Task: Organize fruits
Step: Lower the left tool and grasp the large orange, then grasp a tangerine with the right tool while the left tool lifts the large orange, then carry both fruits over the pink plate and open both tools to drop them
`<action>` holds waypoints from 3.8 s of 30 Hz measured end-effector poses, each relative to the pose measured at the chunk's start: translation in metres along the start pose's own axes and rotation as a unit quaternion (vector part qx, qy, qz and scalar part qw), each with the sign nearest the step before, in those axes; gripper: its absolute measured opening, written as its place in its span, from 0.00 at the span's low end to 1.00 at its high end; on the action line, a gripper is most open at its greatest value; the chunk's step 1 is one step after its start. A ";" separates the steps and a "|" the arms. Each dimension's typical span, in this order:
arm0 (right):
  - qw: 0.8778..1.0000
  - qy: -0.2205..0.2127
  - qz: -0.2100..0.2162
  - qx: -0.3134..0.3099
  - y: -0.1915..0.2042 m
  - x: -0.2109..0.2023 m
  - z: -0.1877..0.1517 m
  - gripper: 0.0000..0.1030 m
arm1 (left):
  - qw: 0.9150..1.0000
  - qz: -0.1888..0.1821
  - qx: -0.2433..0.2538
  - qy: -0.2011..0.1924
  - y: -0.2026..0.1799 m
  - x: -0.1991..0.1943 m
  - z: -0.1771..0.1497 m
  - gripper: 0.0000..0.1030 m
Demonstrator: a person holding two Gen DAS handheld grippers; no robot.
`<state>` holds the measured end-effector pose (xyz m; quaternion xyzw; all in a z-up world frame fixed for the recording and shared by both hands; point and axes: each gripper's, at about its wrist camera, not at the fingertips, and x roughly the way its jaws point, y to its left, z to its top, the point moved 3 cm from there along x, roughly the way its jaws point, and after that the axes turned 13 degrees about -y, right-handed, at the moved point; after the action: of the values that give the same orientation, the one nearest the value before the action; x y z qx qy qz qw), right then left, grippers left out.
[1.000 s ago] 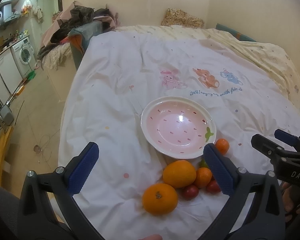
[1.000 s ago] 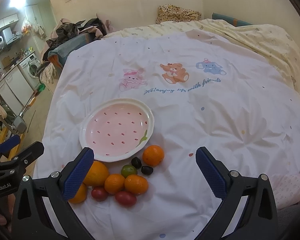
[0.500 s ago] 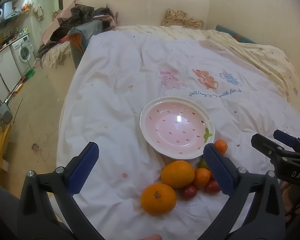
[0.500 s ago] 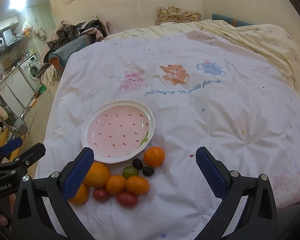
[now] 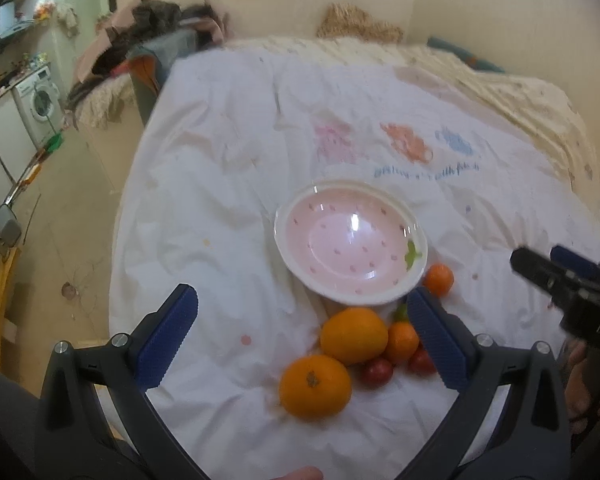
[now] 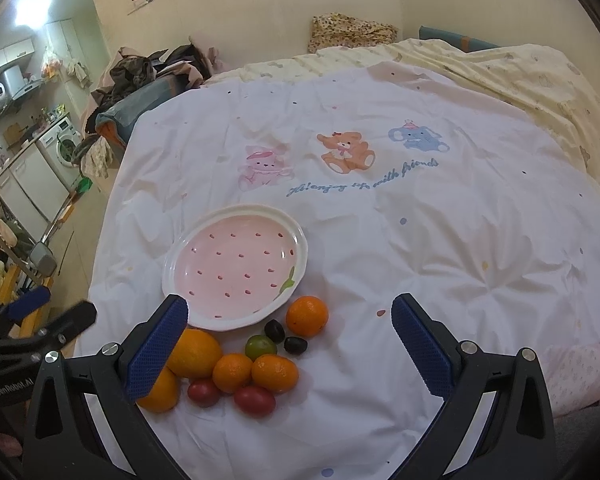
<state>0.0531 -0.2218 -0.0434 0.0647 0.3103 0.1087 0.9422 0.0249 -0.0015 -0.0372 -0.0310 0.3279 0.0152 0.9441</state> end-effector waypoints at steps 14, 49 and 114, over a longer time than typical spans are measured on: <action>0.995 0.061 -0.027 0.076 -0.045 0.011 -0.012 1.00 | 0.970 -0.031 0.060 0.232 -0.024 0.059 -0.082 0.97; 0.932 0.272 0.095 0.220 -0.040 0.085 -0.068 0.55 | 0.989 0.012 0.016 0.148 0.001 0.050 -0.046 0.55; 0.962 0.147 0.144 0.181 -0.049 0.187 0.065 0.43 | 0.994 0.005 0.069 0.085 -0.021 0.177 0.071 0.55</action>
<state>0.2460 -0.2267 -0.1074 0.2614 0.4473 0.1932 0.8332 0.2082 -0.0160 -0.0906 0.0342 0.4075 -0.0057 0.9126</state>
